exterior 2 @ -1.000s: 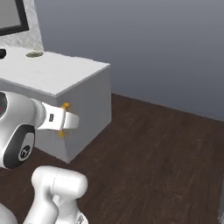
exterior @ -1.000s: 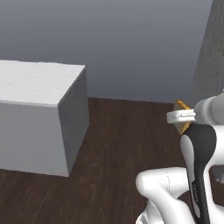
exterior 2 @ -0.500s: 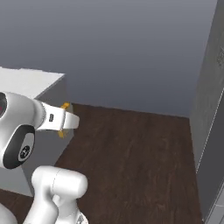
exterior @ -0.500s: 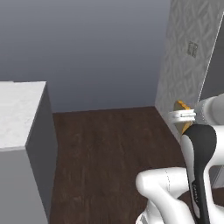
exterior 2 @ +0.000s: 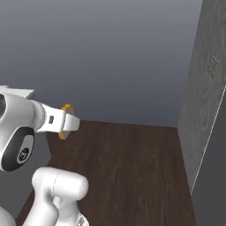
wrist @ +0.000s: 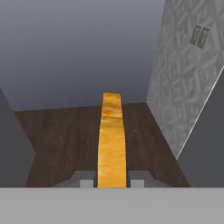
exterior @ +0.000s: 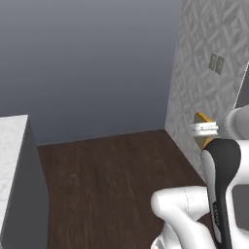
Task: Start the toaster. Once the lever pops up, take the bread to the plate on the dining counter.
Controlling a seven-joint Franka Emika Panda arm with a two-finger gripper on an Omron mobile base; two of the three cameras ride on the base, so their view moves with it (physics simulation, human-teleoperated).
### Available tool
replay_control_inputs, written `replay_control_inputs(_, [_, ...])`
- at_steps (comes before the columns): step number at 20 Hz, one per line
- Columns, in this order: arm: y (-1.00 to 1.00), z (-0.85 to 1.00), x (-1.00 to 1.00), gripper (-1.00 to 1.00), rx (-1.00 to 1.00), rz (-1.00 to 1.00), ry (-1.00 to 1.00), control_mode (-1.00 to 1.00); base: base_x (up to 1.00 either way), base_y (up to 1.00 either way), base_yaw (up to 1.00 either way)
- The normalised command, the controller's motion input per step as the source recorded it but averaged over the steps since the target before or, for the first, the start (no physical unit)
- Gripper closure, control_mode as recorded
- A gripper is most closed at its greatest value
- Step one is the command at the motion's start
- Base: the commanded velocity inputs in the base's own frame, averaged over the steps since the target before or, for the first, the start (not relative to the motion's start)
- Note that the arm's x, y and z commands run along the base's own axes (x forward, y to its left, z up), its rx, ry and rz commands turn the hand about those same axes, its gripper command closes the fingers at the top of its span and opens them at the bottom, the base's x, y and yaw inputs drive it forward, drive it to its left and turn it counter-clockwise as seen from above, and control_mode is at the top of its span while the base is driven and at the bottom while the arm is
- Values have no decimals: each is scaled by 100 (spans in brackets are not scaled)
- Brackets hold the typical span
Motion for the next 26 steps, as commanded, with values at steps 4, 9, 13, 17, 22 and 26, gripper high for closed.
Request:
replay_control_inputs(4, [0, 0, 0, 100, 0, 0, 0, 100, 100, 0, -3])
replay_control_inputs(9, [0, 0, 0, 100, 0, 0, 0, 100, 100, 0, 0])
replay_control_inputs(13, [0, 0, 0, 100, 0, 0, 0, 100, 100, 0, 0])
replay_control_inputs(17, [0, 0, 0, 100, 0, 0, 0, 100, 100, -1, 0])
replay_control_inputs(22, [0, 0, 0, 100, 0, 0, 0, 100, 100, -19, 8])
replay_control_inputs(26, [0, 0, 0, 100, 0, 0, 0, 100, 100, -25, 18])
